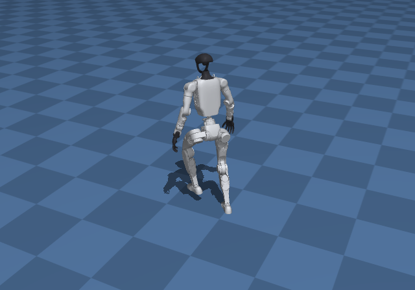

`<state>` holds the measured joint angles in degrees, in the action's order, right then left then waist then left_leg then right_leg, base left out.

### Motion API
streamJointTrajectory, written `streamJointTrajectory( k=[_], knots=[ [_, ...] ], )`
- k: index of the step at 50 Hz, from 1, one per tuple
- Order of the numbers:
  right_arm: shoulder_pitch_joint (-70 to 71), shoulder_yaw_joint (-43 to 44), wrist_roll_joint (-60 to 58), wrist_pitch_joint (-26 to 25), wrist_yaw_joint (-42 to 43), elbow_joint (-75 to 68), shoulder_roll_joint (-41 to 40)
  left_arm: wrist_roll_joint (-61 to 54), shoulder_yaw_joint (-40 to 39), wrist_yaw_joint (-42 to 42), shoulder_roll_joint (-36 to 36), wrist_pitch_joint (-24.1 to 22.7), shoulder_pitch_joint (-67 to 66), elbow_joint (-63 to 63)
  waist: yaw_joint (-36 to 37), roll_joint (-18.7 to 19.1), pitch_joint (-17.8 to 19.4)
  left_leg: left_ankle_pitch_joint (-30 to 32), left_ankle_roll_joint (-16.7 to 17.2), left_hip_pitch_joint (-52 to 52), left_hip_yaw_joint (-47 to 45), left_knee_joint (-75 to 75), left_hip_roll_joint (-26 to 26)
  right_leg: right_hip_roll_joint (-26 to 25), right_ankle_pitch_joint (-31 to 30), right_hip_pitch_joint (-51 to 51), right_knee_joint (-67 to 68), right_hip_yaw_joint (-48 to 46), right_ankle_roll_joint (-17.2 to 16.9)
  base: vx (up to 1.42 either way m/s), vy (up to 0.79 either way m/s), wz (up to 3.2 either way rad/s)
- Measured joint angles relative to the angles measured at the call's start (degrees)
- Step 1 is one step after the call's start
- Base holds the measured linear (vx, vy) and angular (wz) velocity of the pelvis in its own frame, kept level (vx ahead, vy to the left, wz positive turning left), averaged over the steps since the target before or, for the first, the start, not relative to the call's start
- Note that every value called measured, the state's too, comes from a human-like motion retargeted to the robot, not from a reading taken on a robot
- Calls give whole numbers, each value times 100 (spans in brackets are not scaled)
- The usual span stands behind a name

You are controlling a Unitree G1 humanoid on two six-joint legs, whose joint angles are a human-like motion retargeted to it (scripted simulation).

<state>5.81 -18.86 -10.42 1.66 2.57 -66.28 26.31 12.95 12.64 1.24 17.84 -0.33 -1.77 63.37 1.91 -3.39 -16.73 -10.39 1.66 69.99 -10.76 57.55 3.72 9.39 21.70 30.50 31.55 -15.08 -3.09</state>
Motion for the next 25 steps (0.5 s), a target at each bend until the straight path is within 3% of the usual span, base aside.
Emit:
streamJointTrajectory(
  k=[4,9,14,20,25],
  knots=[
    [-117,38,-130,-43,-48,-130,-9,4,-39,52,-24,-18,1,60,-15,-7,-17,-127,-184,-357,-77,-276,59,41,-627,-144,27,85,-151,27,7,0],
    [-297,133,-242,-138,-147,-272,-43,15,-78,101,-78,-20,-20,131,-103,-5,-45,-213,-373,-884,-94,-699,216,10,-1846,-213,332,405,-468,26,9,7],
    [-450,287,-258,-243,-254,-317,-74,34,-114,120,-125,15,-13,195,-254,22,-121,-337,-516,-1353,-48,-1092,347,106,-2512,-23,1175,549,-478,25,7,8],
    [-513,544,-80,-310,-363,-223,-136,116,-125,56,-120,86,178,271,-529,65,-179,-501,-609,-1807,69,-1476,498,403,-2434,546,2775,555,-244,25,3,13],
    [-554,795,218,-289,-361,-41,-268,193,-64,-86,-60,150,449,303,-777,180,-234,-576,-526,-2086,245,-1736,531,549,-1703,1198,3756,512,50,25,-1,13]
  ],
)
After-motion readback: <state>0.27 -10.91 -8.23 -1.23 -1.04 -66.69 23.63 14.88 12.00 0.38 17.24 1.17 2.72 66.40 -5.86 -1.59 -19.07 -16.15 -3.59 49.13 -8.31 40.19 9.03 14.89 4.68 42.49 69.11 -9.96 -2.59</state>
